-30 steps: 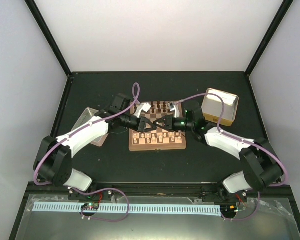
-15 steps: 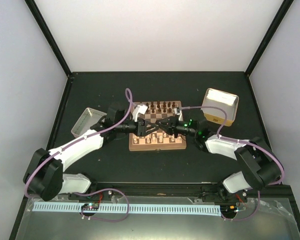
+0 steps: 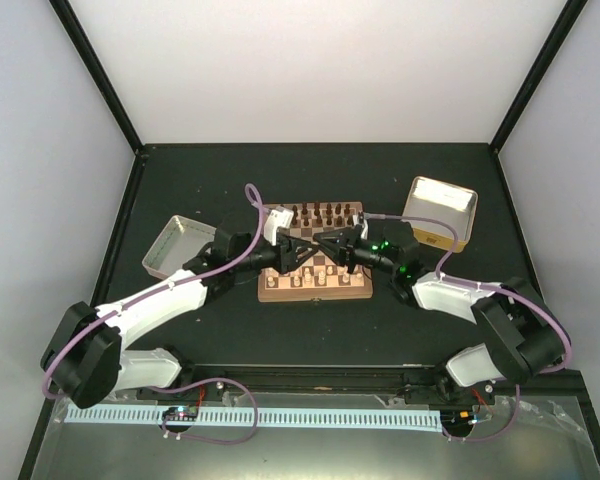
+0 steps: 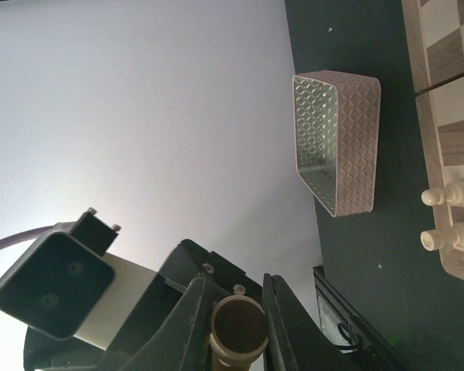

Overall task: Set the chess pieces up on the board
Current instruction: Place the chess piece on the chessboard.

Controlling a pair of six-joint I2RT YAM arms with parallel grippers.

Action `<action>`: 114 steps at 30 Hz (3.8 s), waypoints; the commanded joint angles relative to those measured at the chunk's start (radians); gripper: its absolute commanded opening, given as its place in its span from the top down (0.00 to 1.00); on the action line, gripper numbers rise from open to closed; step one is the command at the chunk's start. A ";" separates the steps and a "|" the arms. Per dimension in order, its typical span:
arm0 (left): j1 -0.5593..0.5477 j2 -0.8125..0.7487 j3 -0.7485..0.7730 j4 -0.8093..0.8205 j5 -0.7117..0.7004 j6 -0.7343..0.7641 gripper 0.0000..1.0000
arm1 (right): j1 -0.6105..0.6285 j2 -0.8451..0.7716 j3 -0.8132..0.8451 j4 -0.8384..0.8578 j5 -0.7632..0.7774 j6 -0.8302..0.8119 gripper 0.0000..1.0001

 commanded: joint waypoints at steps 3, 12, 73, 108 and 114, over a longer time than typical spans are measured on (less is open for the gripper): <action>-0.014 -0.021 0.007 0.096 -0.082 -0.004 0.75 | 0.010 -0.026 -0.017 0.039 0.010 0.050 0.89; -0.034 -0.011 0.020 0.042 -0.093 0.030 0.73 | 0.010 -0.029 -0.034 0.065 0.012 0.078 0.89; -0.330 0.821 1.131 -1.397 -0.516 0.321 0.93 | -0.254 -0.414 -0.035 -0.824 0.577 -0.690 0.44; -0.334 0.921 1.164 -1.369 -0.573 0.335 0.81 | -0.254 -0.416 -0.049 -0.802 0.567 -0.675 0.43; -0.334 0.927 1.175 -1.374 -0.565 0.332 0.74 | -0.254 -0.419 -0.049 -0.802 0.565 -0.675 0.43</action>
